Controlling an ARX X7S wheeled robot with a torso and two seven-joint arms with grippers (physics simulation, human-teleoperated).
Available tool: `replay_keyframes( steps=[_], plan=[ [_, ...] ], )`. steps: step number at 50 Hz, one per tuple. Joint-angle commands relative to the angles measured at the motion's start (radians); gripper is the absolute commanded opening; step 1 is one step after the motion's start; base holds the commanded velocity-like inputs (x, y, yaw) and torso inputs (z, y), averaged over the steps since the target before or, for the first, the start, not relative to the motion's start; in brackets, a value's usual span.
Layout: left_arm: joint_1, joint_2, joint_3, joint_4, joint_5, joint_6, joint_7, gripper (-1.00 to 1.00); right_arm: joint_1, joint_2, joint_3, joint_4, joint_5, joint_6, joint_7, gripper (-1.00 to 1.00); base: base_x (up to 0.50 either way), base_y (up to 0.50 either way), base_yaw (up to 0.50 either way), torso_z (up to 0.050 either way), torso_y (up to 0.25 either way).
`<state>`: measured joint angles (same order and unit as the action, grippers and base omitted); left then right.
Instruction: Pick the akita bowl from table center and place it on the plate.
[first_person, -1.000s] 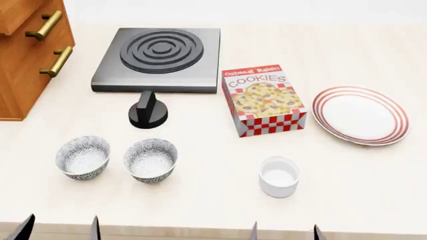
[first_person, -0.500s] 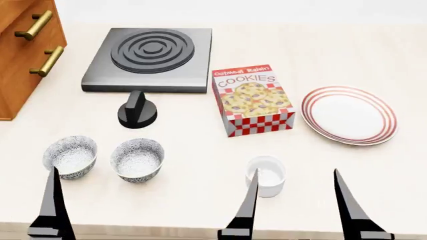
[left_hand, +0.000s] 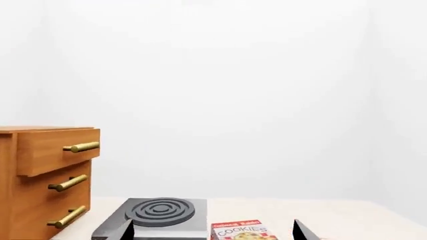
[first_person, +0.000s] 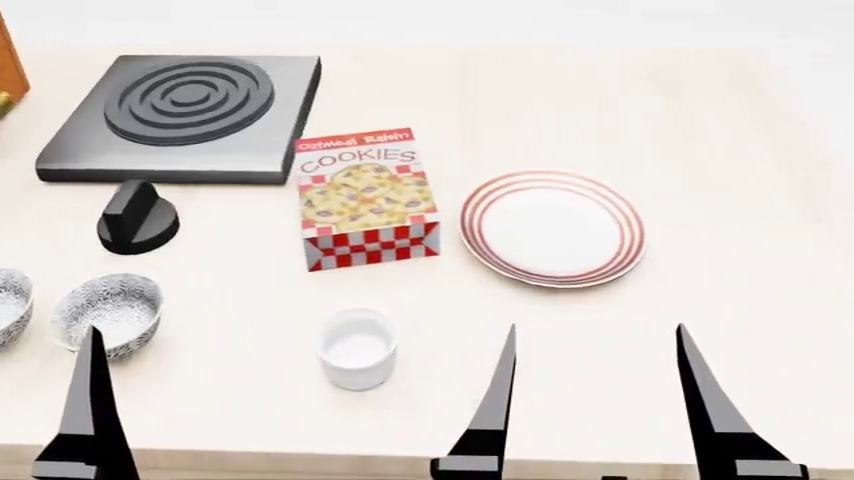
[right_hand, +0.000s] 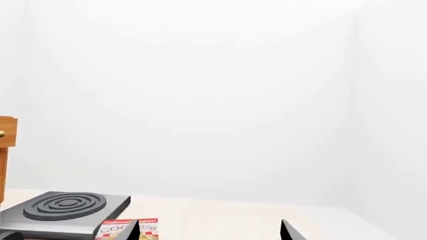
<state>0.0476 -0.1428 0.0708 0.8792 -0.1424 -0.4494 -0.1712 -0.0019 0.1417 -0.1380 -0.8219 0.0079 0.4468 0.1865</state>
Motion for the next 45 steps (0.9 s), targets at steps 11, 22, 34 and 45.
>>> replay_keyframes(
  steps=[11, 22, 34, 45],
  plan=[
    [-0.002, -0.015, -0.006, 0.002, -0.039, 0.016, -0.022, 1.0, 0.014, 0.022, -0.023, -0.004, -0.009, 0.026, 0.027, 1.0, 0.0, -0.14, 0.0, 0.0, 0.0],
    [-0.003, -0.028, 0.002, 0.011, -0.044, 0.0, -0.035, 1.0, 0.007, 0.027, -0.01, -0.007, 0.015, 0.02, 0.036, 1.0, 0.35, 0.0, 0.0, 0.0, 0.0],
    [-0.001, -0.037, 0.002, 0.015, -0.057, -0.001, -0.045, 1.0, 0.004, 0.034, -0.012, -0.008, 0.025, 0.019, 0.047, 1.0, 0.5, 0.0, 0.0, 0.0, 0.0],
    [-0.007, -0.044, 0.007, 0.011, -0.063, -0.001, -0.055, 1.0, 0.008, 0.042, -0.014, -0.001, 0.031, 0.015, 0.054, 1.0, 0.5, 0.0, 0.0, 0.0, 0.0]
  ],
)
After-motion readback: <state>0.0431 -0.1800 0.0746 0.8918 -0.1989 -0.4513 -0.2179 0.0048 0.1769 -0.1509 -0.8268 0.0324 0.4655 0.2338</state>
